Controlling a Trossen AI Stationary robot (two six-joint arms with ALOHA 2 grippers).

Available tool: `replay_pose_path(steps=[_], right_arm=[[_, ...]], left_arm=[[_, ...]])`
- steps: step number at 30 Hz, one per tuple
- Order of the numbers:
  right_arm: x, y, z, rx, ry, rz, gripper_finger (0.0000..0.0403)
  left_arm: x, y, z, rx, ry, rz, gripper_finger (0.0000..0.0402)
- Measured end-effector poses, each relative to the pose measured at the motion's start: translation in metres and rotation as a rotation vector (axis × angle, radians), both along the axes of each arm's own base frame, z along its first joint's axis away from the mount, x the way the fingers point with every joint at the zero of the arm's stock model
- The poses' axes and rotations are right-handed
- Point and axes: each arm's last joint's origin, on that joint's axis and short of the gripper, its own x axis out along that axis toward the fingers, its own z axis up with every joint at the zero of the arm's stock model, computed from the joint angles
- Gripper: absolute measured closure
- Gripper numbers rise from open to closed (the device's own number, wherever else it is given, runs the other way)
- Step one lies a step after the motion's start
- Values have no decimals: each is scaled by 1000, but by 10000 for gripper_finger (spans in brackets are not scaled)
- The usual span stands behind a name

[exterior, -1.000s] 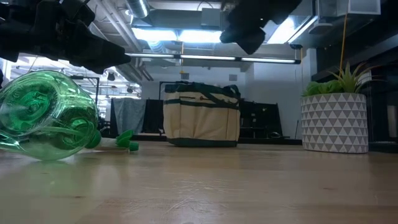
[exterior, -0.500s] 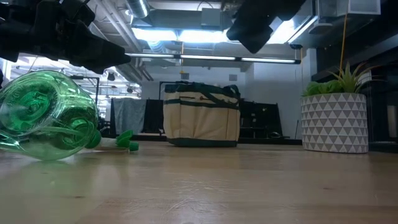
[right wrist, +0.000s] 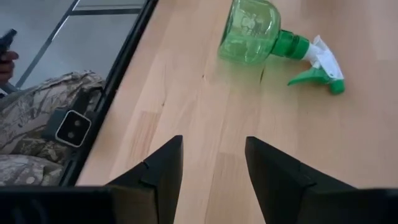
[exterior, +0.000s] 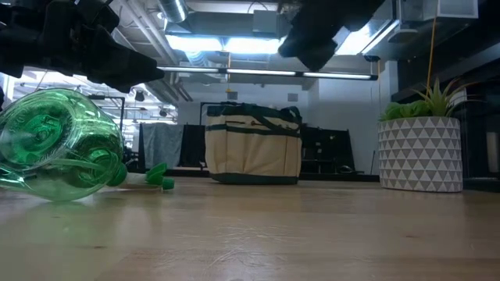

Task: Pick & Place Garden tools in Gardening bag
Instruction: Put the spray bottle into the gardening bag

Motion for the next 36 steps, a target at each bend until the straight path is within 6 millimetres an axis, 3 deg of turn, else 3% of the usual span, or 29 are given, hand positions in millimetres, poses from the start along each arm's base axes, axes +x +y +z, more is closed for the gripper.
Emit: replay_pose_path(steps=[10, 16, 36], right_arm=[[28, 15, -53, 11, 19, 31, 227], [42, 19, -73, 26, -31, 31, 227], [51, 20, -81, -52, -144, 97, 227]], left_arm=[[0, 0, 0, 0, 0, 0, 224], [0, 0, 0, 0, 0, 0, 226], [0, 0, 0, 0, 0, 0, 226]])
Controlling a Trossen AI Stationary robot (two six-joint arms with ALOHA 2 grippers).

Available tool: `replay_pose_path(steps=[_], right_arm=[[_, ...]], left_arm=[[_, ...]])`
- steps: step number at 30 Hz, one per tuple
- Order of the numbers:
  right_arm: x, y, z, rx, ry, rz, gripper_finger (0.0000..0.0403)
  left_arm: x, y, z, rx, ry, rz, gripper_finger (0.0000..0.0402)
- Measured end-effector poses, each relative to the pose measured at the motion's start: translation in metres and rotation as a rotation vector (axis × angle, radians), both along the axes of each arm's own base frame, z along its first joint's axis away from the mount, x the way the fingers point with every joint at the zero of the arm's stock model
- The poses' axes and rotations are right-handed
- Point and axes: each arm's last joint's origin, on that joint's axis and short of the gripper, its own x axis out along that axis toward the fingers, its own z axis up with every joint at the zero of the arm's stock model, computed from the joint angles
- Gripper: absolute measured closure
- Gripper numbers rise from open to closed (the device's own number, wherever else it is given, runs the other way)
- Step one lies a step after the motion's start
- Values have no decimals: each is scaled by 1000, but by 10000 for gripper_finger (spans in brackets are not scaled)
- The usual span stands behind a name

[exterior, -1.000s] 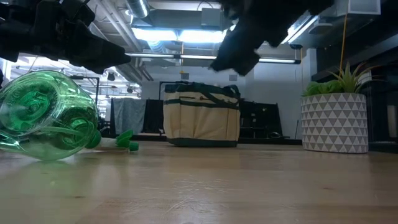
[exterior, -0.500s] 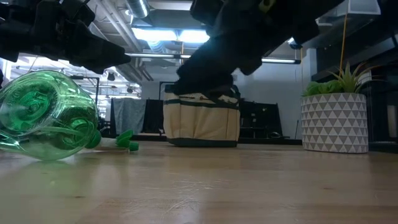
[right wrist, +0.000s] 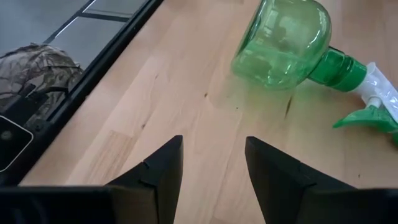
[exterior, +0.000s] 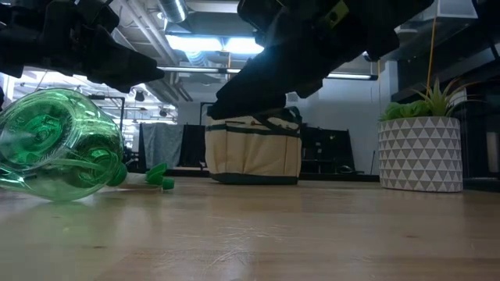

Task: Pick & Place Garden tools in Gardening bag
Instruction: Put the spray bottle into the gardening bag

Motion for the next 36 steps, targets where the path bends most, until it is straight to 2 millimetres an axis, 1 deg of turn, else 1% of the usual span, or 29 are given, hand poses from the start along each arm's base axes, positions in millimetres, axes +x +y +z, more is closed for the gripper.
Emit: replay_pose_path(steps=[9, 12, 14, 16, 20, 23, 28, 31, 36], right_arm=[[3, 1, 4, 30, -39, -11, 227], [2, -3, 13, 72, -40, -31, 227], [-1, -7, 24, 90, -36, -35, 227], [-5, -11, 41, 99, -66, -36, 227], [-21, -18, 76, 69, -111, -29, 227], [-40, -25, 92, 39, -139, -56, 227], [-81, -38, 99, 55, -214, -108, 227], [-110, -43, 92, 105, -279, -136, 227], [-158, -56, 65, 207, -400, -187, 227]], left_arm=[[0, 0, 0, 0, 0, 0, 226], [0, 0, 0, 0, 0, 0, 225], [0, 0, 0, 0, 0, 0, 224], [0, 0, 0, 0, 0, 0, 224], [0, 0, 0, 0, 0, 0, 226], [0, 0, 0, 0, 2, 0, 224], [0, 0, -1, 0, 6, 0, 226], [0, 0, -1, 0, 7, 0, 225], [0, 0, -1, 1, 7, 0, 225]])
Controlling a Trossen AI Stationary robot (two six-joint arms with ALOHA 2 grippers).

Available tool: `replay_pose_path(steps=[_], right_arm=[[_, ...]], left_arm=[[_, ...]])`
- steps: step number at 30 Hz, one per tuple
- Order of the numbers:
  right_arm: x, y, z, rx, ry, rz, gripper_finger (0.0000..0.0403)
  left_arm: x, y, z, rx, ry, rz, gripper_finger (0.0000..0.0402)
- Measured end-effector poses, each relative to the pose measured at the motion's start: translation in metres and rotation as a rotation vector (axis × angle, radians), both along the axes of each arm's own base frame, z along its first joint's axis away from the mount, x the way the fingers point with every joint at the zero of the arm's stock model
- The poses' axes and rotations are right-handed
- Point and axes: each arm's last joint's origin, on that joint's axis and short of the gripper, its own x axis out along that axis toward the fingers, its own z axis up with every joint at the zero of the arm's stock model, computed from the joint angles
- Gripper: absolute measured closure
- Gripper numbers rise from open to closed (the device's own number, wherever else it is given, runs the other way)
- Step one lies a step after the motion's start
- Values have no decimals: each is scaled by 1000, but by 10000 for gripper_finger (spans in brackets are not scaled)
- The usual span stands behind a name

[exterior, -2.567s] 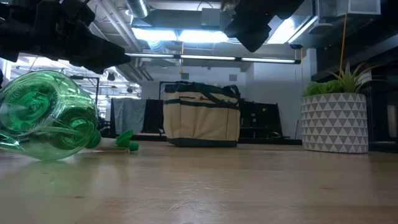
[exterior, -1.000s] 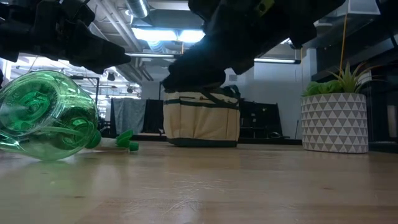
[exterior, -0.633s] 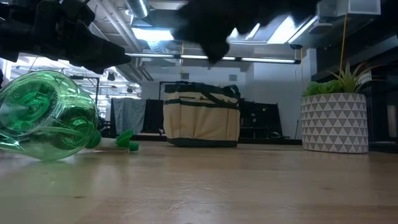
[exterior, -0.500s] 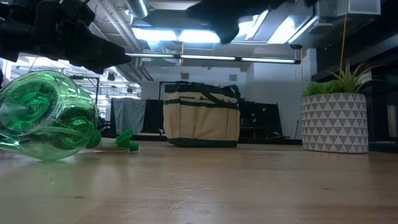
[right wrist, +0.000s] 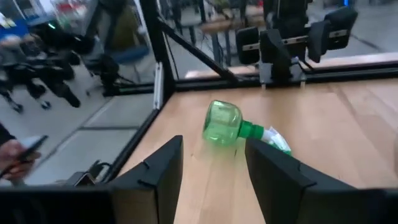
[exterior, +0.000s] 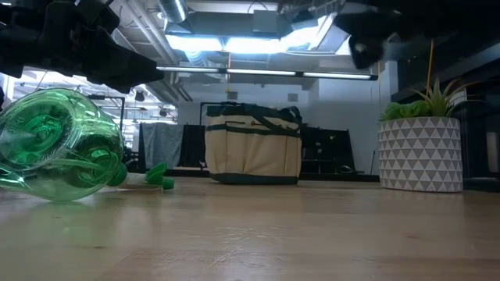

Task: Pick & Place Garden tools in Gardening bag
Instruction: Put the spray bottle into the gardening bag

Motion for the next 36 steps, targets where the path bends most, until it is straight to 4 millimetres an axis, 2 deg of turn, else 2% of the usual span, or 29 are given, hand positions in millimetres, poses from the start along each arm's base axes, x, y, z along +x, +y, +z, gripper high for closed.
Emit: replay_pose_path(steps=[6, 11, 23, 30, 36], right_arm=[[-45, -13, -28, 36, -116, 8, 227], [-66, -24, -39, -9, -152, -38, 227], [-86, -38, -31, -102, -200, -157, 227], [-98, -44, -30, -100, -192, -23, 227], [-98, -43, -38, -103, -153, 4, 227]], left_arm=[[0, 0, 0, 0, 0, 0, 224], [0, 0, 0, 0, 0, 0, 226], [0, 0, 0, 0, 0, 0, 226], [0, 0, 0, 0, 0, 0, 225], [0, 0, 0, 0, 0, 0, 224]])
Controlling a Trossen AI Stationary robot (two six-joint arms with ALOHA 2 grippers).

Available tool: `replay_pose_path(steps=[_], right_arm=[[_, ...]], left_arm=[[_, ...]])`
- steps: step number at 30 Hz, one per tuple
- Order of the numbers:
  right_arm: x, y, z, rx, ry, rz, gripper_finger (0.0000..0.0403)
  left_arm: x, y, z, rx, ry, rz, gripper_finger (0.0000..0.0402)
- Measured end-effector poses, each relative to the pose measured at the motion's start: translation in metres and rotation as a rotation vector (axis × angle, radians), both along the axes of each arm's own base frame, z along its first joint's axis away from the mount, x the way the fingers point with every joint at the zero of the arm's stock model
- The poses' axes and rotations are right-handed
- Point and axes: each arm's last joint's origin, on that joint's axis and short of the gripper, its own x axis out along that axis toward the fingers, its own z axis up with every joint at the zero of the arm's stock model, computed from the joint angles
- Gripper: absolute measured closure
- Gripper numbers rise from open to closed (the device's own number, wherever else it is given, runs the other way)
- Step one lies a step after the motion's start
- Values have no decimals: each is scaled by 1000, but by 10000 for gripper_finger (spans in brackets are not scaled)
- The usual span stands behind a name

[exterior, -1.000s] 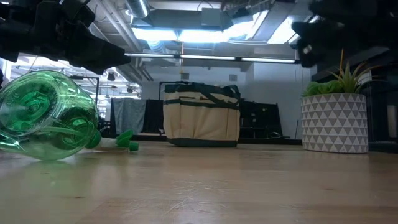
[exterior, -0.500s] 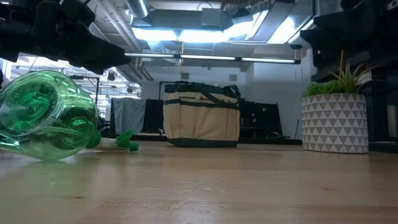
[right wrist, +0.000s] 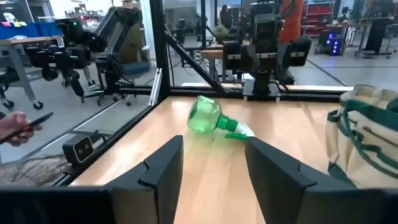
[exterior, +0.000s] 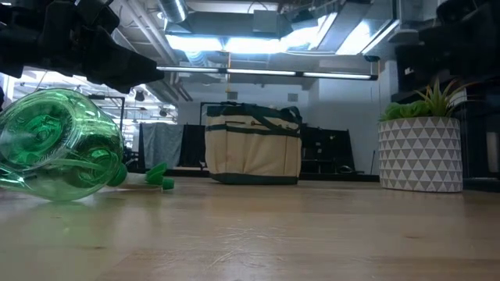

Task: Pick & Place Garden tools in Gardening bag
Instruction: Put the spray bottle into the gardening bag

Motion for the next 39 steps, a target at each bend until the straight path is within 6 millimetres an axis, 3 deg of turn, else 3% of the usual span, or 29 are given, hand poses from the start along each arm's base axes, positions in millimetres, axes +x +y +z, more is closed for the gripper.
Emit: replay_pose_path(steps=[4, 10, 19, 27, 39], right_arm=[[-3, 0, -14, 20, -35, 0, 227], [-2, 0, -20, -11, 14, 2, 227], [-6, -2, -43, -159, 246, -12, 227], [-4, -2, -33, -220, 101, -3, 227], [-4, -2, -33, -250, 102, -28, 227]], left_arm=[[0, 0, 0, 0, 0, 0, 226], [0, 0, 0, 0, 1, 0, 224], [0, 0, 0, 0, 0, 0, 224], [0, 0, 0, 0, 0, 0, 224], [0, 0, 0, 0, 1, 0, 224]])
